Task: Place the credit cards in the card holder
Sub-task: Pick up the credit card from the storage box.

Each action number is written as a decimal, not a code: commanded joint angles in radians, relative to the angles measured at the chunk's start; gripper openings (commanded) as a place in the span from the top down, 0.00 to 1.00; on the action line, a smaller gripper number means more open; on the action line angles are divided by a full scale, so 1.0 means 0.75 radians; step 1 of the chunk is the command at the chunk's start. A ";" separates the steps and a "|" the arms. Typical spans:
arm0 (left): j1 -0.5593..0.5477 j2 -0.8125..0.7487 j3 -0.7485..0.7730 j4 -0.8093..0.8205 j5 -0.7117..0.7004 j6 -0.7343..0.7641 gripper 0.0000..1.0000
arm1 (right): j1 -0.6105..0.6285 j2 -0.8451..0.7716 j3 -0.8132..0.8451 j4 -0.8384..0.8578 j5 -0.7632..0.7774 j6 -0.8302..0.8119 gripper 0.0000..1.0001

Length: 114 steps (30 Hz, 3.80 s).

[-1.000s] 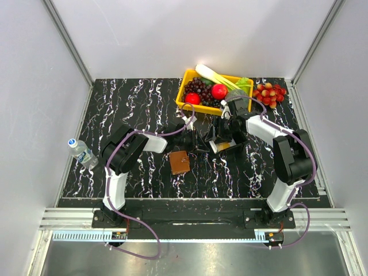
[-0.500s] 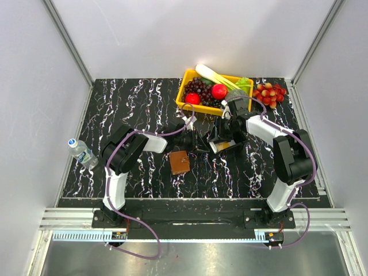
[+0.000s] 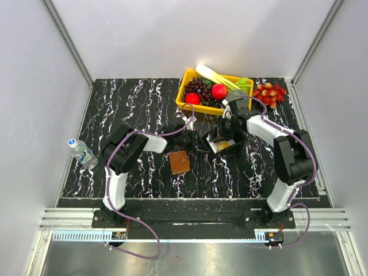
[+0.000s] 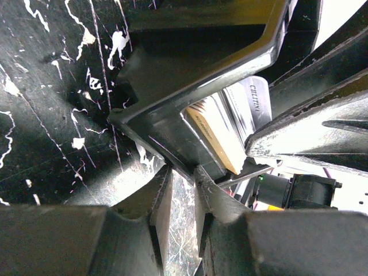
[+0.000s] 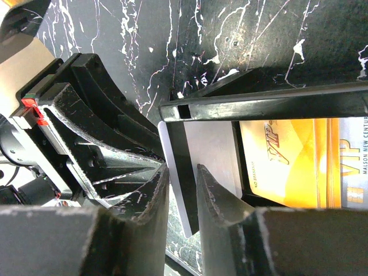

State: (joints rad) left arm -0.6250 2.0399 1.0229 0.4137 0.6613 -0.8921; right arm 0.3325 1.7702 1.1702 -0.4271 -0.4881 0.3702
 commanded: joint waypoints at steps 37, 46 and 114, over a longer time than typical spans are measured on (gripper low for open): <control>-0.015 0.035 0.058 0.150 0.043 -0.030 0.78 | -0.040 -0.121 -0.032 0.156 -0.186 0.138 0.82; -0.017 0.035 0.051 0.156 0.047 -0.032 0.78 | -0.061 -0.153 -0.065 0.193 -0.165 0.177 0.82; -0.017 0.049 0.049 0.201 0.061 -0.064 0.78 | 0.017 0.027 0.098 -0.230 0.344 -0.195 0.89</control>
State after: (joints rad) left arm -0.6277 2.0720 1.0321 0.4744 0.6792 -0.9409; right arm 0.3294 1.7748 1.1961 -0.5312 -0.2806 0.2714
